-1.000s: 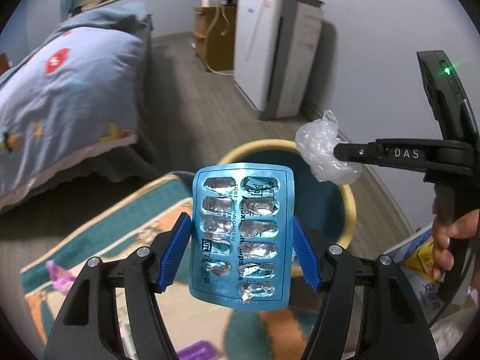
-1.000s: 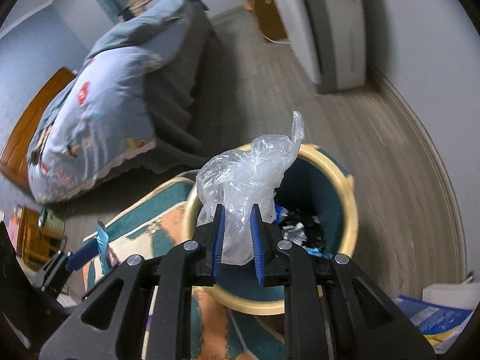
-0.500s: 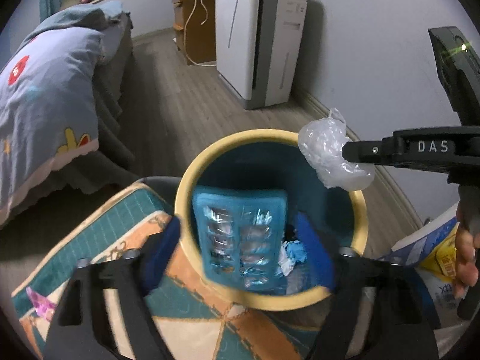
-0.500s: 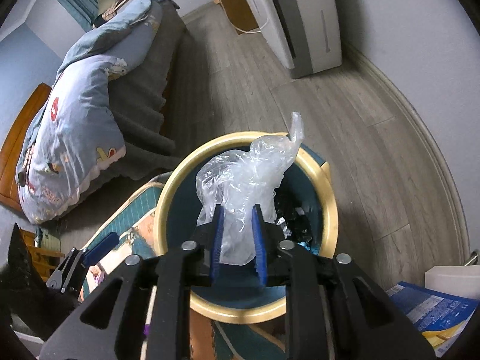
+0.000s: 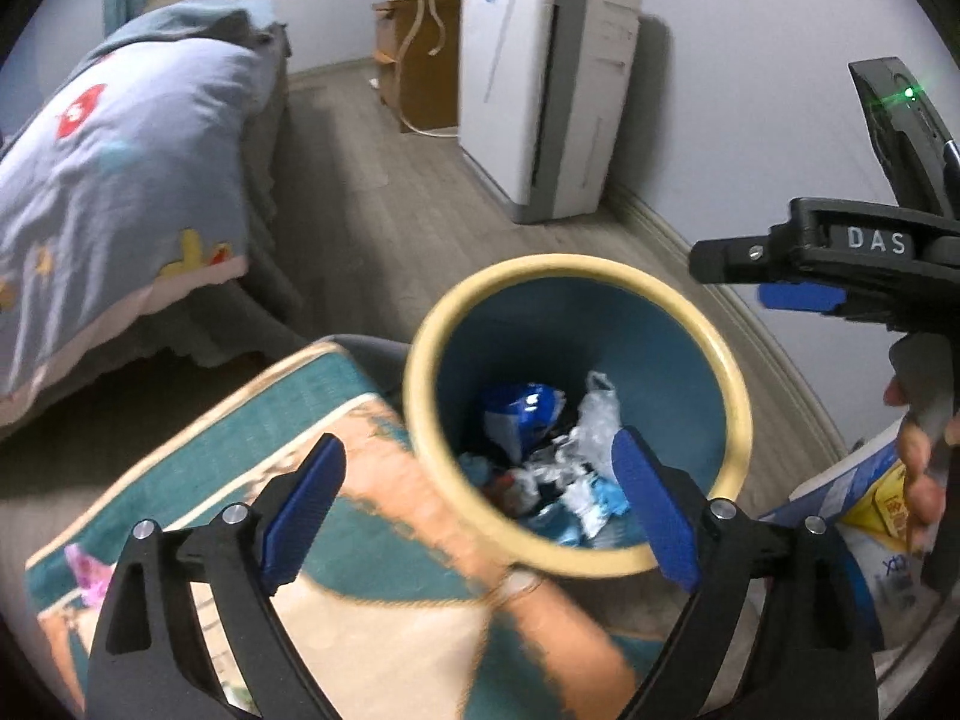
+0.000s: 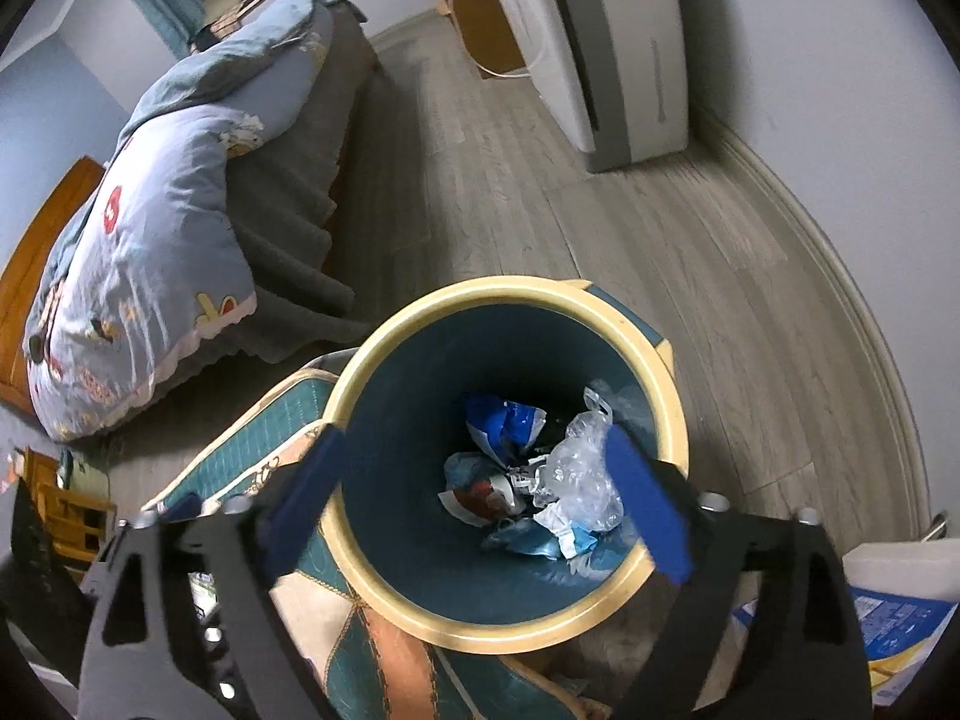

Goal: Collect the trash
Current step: 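Open the left tool over the bin while the right tool opens to drop the bag, then move both tools back over the stool toward the remaining items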

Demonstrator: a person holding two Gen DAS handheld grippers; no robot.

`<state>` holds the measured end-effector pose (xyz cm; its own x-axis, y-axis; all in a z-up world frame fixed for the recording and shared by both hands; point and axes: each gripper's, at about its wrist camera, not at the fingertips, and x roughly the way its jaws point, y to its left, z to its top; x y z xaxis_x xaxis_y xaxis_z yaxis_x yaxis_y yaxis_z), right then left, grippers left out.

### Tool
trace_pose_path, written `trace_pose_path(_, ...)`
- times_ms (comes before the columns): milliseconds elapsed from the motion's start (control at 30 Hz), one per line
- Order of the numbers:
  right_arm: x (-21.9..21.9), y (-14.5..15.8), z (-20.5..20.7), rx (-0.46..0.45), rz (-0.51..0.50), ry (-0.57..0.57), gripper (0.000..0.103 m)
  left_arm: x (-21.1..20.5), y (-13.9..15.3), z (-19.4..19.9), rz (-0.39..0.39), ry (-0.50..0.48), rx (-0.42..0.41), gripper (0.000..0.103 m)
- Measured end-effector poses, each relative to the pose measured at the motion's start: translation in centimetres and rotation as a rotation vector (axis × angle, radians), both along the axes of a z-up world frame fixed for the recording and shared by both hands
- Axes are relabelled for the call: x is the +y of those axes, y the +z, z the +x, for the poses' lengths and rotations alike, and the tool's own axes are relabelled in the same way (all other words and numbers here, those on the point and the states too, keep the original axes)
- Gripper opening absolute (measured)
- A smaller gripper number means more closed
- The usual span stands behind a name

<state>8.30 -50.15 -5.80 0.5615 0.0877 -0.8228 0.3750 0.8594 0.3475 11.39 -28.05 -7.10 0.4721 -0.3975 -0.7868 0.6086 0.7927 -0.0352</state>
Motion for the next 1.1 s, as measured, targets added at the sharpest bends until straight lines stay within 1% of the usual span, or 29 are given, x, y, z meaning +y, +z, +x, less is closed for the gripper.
trace_pose_path(100, 1.2, 0.8, 0.1, -0.002, -0.042, 0.025, 0.097, 2.7, 0.8, -0.2, 0.002, 0.050, -0.005, 0.091)
trace_pose_path(233, 3.3, 1.9, 0.2, 0.000, -0.094, 0.067, 0.097, 6.6, 2.3, -0.6, -0.015, 0.123, -0.010, 0.093)
trace_pose_path(367, 5.7, 2.8, 0.2, -0.006, -0.135, 0.113, 0.097, 11.4, 4.2, -1.3, -0.017, 0.204, -0.029, 0.094)
trace_pose_path(533, 9.5, 3.9, 0.1, -0.017, -0.166, 0.181, 0.097, 17.1, 6.0, -2.1, -0.043, 0.316, -0.034, 0.095)
trace_pose_path(667, 13.2, 4.5, 0.1, -0.021, -0.189, 0.246, 0.097, 21.4, 7.1, -3.4, -0.075, 0.401, -0.037, 0.095)
trace_pose_path(800, 16.6, 4.8, -0.3, -0.032, -0.201, 0.302, 0.097, 24.5, 7.4, -4.6, -0.083, 0.460, -0.045, 0.095)
trace_pose_path(900, 19.0, 4.5, -0.6, -0.022, -0.201, 0.342, 0.097, 26.7, 7.6, -5.4, -0.068, 0.495, -0.069, 0.096)
trace_pose_path(1000, 21.3, 3.8, -1.0, -0.007, -0.195, 0.385, 0.097, 29.1, 7.2, -6.0, -0.063, 0.535, -0.058, 0.096)
trace_pose_path(1067, 23.2, 3.2, -1.4, -0.010, -0.198, 0.438, 0.097, 30.5, 6.8, -6.1, -0.060, 0.561, -0.050, 0.096)
trace_pose_path(1100, 24.5, 2.7, -1.6, -0.010, -0.217, 0.485, 0.097, 31.0, 6.7, -6.2, -0.059, 0.568, -0.048, 0.096)
